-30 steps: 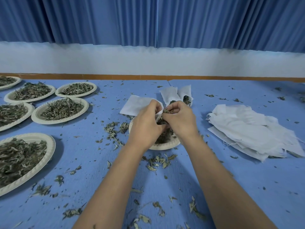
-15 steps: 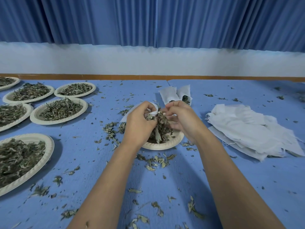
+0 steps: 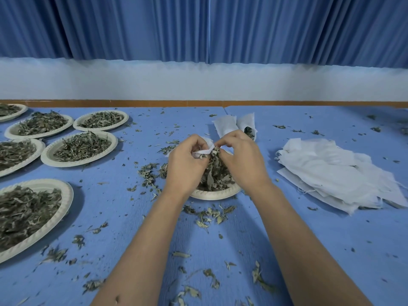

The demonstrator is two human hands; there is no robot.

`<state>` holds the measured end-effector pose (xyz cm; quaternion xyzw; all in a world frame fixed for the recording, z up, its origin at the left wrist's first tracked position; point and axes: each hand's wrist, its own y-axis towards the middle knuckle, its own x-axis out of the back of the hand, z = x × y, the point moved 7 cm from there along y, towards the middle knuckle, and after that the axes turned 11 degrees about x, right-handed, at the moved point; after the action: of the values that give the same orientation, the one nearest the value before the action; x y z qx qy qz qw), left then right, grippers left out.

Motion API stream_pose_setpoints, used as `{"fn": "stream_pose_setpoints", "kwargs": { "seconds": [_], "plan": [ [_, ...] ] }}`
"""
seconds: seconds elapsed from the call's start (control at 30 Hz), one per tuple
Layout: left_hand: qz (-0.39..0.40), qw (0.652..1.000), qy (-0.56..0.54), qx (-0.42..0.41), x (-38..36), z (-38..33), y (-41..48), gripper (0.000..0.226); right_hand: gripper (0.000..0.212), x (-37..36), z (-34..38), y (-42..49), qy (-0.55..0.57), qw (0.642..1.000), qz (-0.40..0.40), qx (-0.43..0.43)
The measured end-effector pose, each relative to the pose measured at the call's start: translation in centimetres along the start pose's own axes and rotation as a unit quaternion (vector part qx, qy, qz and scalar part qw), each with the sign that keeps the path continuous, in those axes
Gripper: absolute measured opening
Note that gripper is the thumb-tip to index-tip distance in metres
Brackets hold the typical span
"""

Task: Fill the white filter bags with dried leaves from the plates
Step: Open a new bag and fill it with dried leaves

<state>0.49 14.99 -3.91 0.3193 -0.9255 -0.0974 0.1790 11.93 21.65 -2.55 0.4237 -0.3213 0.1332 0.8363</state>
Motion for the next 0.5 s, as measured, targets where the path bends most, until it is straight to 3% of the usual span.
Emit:
{"fn": "stream_pose_setpoints", "kwargs": {
  "seconds": [0.2,0.37,0.43,0.5],
  "plan": [
    [-0.139,0.989,0.038,0.024,1.7,0.0,-0.1,0.039,0.014,-0.7,0.5,0.0,0.012,0.999,0.03,-0.006],
    [-0.15,0.987,0.037,0.036,1.7,0.2,0.2,0.025,0.012,-0.9,0.2,-0.3,0.111,0.991,0.028,-0.074],
    [-0.151,0.987,0.028,0.047,1.8,0.3,0.3,0.018,0.031,-1.2,-0.5,-0.7,0.149,0.978,0.064,-0.132],
    [-0.145,0.987,0.011,0.063,1.9,0.3,0.3,0.015,0.033,-1.7,-0.9,-1.0,0.169,0.962,0.129,-0.172]
  ]
}}
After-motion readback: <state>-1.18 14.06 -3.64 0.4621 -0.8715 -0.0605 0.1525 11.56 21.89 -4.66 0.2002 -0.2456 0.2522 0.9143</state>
